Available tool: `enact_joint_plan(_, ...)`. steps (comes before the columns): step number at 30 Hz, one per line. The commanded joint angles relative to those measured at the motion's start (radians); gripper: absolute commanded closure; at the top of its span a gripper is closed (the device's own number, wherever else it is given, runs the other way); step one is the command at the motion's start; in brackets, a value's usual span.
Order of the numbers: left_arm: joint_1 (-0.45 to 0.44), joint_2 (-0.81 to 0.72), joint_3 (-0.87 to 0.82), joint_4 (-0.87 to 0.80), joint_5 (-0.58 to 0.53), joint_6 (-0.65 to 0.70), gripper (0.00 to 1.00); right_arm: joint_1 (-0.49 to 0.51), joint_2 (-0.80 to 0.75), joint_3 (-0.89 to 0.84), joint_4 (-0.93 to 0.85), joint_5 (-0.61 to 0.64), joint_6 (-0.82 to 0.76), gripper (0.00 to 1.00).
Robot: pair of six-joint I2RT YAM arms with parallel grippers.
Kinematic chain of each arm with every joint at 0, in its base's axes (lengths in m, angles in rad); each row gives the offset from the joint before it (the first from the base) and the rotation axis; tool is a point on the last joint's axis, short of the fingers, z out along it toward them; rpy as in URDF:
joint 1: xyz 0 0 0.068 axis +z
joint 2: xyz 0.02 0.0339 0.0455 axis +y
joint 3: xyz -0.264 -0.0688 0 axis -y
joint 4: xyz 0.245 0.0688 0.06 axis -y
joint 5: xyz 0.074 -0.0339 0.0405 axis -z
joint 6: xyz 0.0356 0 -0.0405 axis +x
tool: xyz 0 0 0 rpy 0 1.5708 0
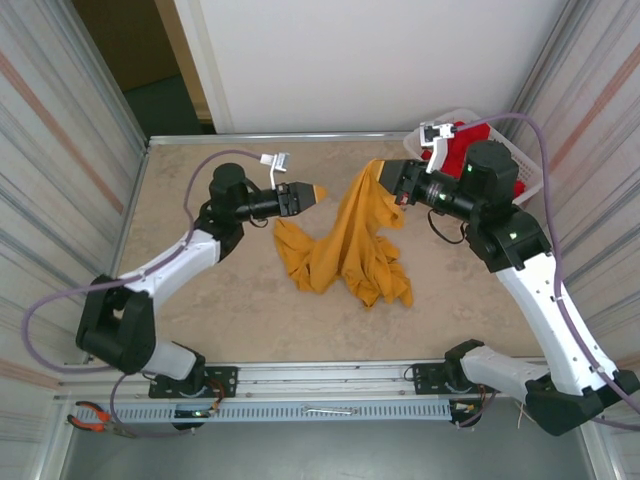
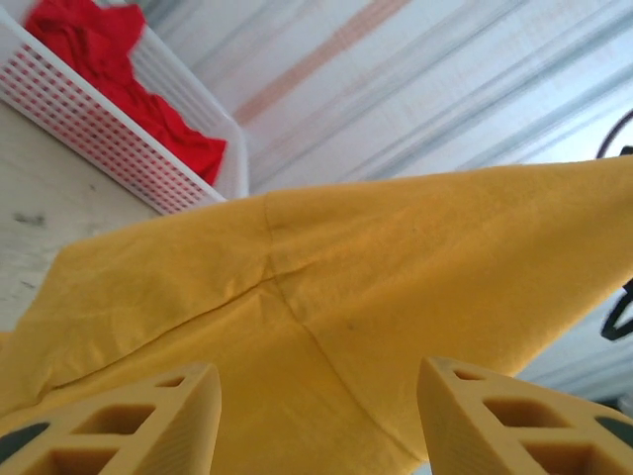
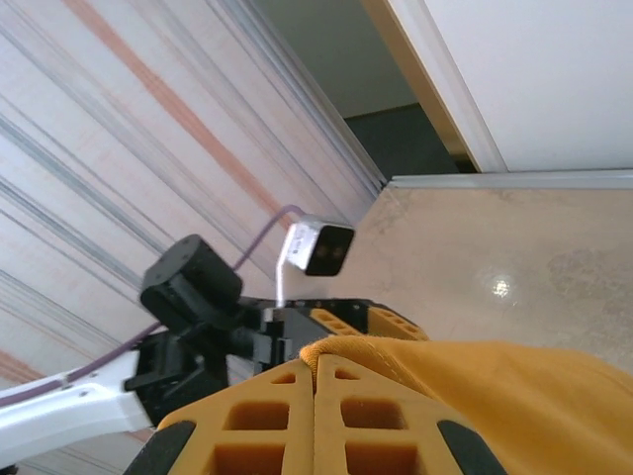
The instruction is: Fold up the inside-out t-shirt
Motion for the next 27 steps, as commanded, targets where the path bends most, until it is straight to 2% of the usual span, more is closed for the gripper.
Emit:
enact_joint_plan(1, -0.073, -0.122, 0.021, -0.2, -0.164, 0.203, 0.45, -0.003, 0.0, -0.027, 0.041, -0.012, 0.03, 1.0)
enact_joint_plan(4, -0.162, -0.174, -0.002, -0.22, -0.295, 0.241, 0.45, -0.003, 0.0, -0.045, 0.043, 0.01, 0.037, 1.0)
enact_joint_plan(8, -0.333, -0.217, -0.016, -0.301, -0.592, 0.316, 0.45, -0.001, 0.003, -0.075, 0.068, 0.006, 0.06, 1.0)
enact_joint_plan(10, -0.377, -0.198, -0.004, -0.32, -0.66, 0.328, 0.45, 0.001, 0.003, -0.081, 0.076, 0.004, 0.068, 1.0)
enact_joint_plan(18, -0.398, -0.048, 0.079, -0.278, -0.627, 0.324, 0.47, 0.032, -0.006, -0.089, 0.079, 0.029, 0.075, 1.0)
enact_joint_plan(27, -0.427, 0.043, 0.137, -0.241, -0.641, 0.318, 0.46, 0.071, -0.005, -0.104, 0.101, 0.037, 0.091, 1.0)
